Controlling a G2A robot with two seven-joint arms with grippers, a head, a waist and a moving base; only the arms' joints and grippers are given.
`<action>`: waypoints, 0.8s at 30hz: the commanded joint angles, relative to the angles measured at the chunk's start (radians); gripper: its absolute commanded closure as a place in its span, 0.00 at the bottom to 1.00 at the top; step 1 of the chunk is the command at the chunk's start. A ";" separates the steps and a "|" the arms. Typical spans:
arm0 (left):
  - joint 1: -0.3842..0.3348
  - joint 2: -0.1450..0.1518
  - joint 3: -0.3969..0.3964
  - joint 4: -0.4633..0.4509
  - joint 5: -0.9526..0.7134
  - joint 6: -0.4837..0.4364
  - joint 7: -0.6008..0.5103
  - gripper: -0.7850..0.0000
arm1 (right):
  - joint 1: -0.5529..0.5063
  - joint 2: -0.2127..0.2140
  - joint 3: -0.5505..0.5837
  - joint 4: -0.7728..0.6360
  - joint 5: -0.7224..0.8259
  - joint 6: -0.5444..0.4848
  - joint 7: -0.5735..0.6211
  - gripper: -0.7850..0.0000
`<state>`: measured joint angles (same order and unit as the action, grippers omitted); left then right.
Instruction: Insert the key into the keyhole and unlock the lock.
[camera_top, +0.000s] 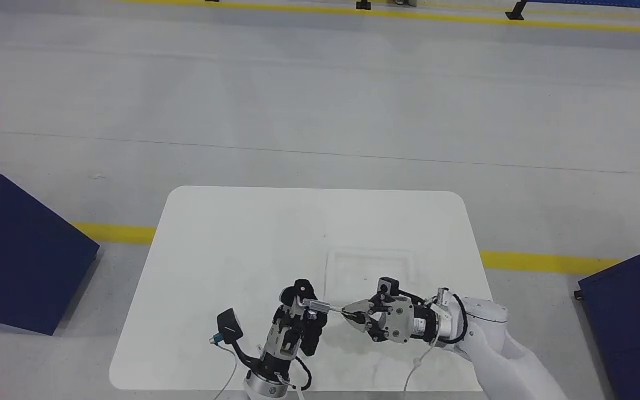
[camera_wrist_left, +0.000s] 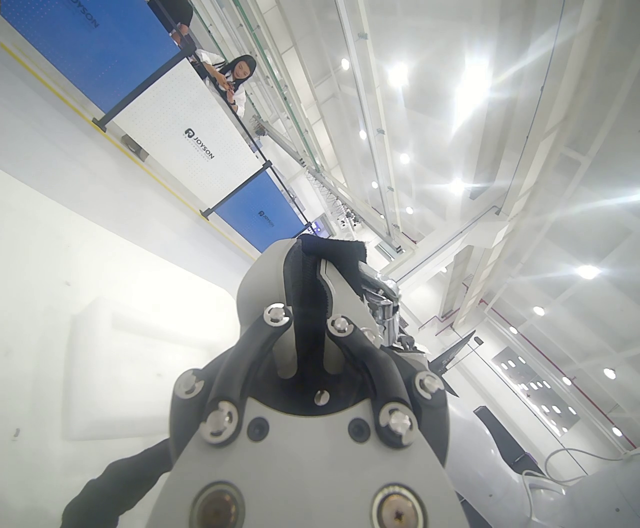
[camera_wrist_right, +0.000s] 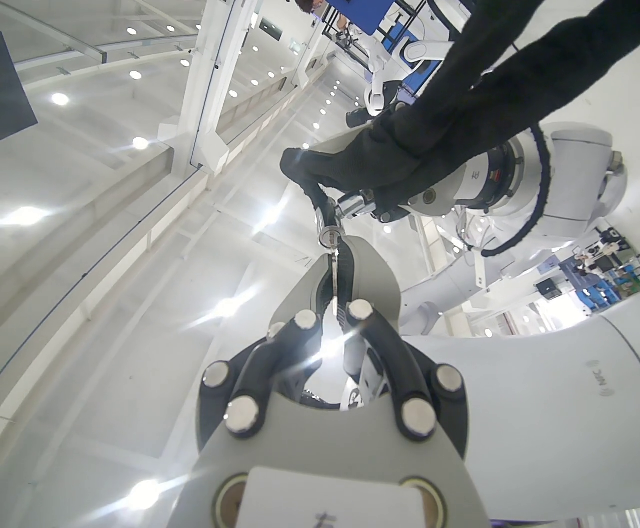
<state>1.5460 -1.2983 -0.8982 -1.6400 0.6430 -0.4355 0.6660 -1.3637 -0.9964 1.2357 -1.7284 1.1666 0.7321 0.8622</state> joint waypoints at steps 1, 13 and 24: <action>0.000 0.000 0.000 0.000 0.000 0.000 0.000 1.00 | 0.004 0.000 -0.002 0.006 0.019 0.025 -0.001 1.00; 0.000 0.000 0.000 0.000 0.000 0.000 0.000 1.00 | 0.025 0.000 -0.006 0.019 0.073 0.091 -0.008 1.00; 0.000 0.000 0.000 0.000 0.000 0.000 0.000 1.00 | 0.017 -0.004 -0.005 0.030 0.166 0.140 -0.072 1.00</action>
<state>1.5460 -1.2983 -0.8982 -1.6400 0.6430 -0.4354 0.6660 -1.3479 -1.0004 1.2285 -1.7001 1.3110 0.8573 0.8037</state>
